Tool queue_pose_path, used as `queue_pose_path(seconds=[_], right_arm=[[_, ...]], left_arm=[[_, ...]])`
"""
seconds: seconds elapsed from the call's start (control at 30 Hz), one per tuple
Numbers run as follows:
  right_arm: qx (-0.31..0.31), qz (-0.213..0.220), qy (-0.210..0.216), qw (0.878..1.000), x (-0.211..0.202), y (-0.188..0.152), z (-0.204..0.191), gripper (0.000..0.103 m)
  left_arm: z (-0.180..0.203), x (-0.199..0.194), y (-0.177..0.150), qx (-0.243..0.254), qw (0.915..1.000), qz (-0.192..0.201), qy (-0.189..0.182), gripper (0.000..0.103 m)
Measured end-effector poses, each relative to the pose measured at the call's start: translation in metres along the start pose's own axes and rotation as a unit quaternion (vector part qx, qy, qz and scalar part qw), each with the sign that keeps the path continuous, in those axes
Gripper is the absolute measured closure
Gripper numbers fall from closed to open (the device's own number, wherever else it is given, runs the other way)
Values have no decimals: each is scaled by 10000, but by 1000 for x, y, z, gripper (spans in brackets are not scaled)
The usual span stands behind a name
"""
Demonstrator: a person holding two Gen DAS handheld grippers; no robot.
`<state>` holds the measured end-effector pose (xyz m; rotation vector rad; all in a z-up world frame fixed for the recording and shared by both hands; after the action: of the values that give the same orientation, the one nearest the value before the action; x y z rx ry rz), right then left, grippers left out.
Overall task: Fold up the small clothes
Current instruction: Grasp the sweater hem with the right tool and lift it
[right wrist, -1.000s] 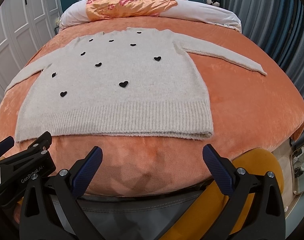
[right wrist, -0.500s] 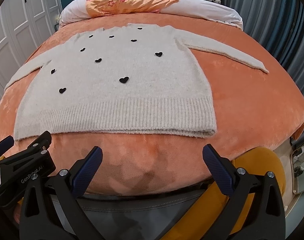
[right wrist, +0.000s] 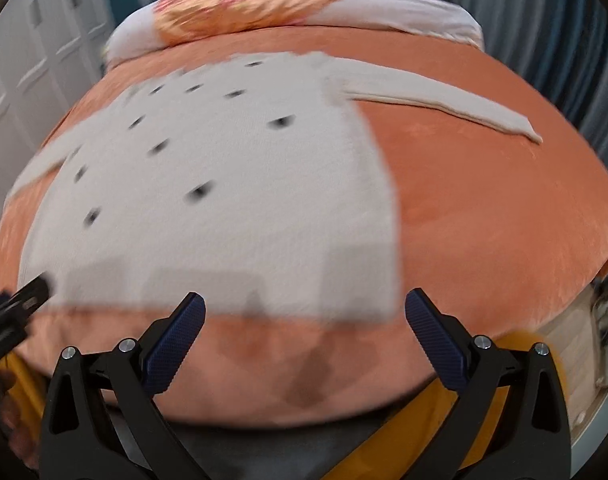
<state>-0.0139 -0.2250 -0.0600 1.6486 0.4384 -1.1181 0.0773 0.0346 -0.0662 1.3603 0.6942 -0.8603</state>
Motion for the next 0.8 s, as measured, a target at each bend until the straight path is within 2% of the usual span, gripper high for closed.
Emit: queue_pose_path(seconds=[0.17,0.27,0.33,0.5,0.57,0.63,0.7,0.77,0.8], right_arm=[[1171,-26,-73,9931,52,76,113,5],[1747,37,-312,9841,87,122,185,5],[2120,54,-493,9760,110,147,228,5],[3064,127,-357,9512,159,189,303,5],[3195,114,-333,9469,173,197,309,14],[3262,25,-310,9448,188,202,310,36],[3293,43,-312,9437,197,211,307,42],[3163,126,-228,9483,198,221,298,69],[3067,141,-199,9515,198,230,287,91]], left_arm=[[-20,22,39,-286,9995,49,118,6],[-22,38,56,-358,9992,47,160,6],[-22,47,68,-379,9991,72,199,6],[-21,66,93,-596,9979,212,115,6],[-19,74,101,-642,9977,207,91,6],[-17,83,107,-656,9976,178,101,6],[-14,90,113,-610,9980,165,92,6],[-10,95,118,-524,9984,165,107,6],[-8,97,120,-483,9986,173,97,6]])
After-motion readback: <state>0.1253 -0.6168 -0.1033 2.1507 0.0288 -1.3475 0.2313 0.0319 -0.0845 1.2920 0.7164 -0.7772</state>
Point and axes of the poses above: each gripper's, at about its wrist camera, not at the fingertips, and x roughly the way its jaws point, z to its right, y to its top, the point moved 7 cm from there along x, roughly the way its jaws point, and after that the axes turned 5 degrees about -y, right-handed, at the moved point
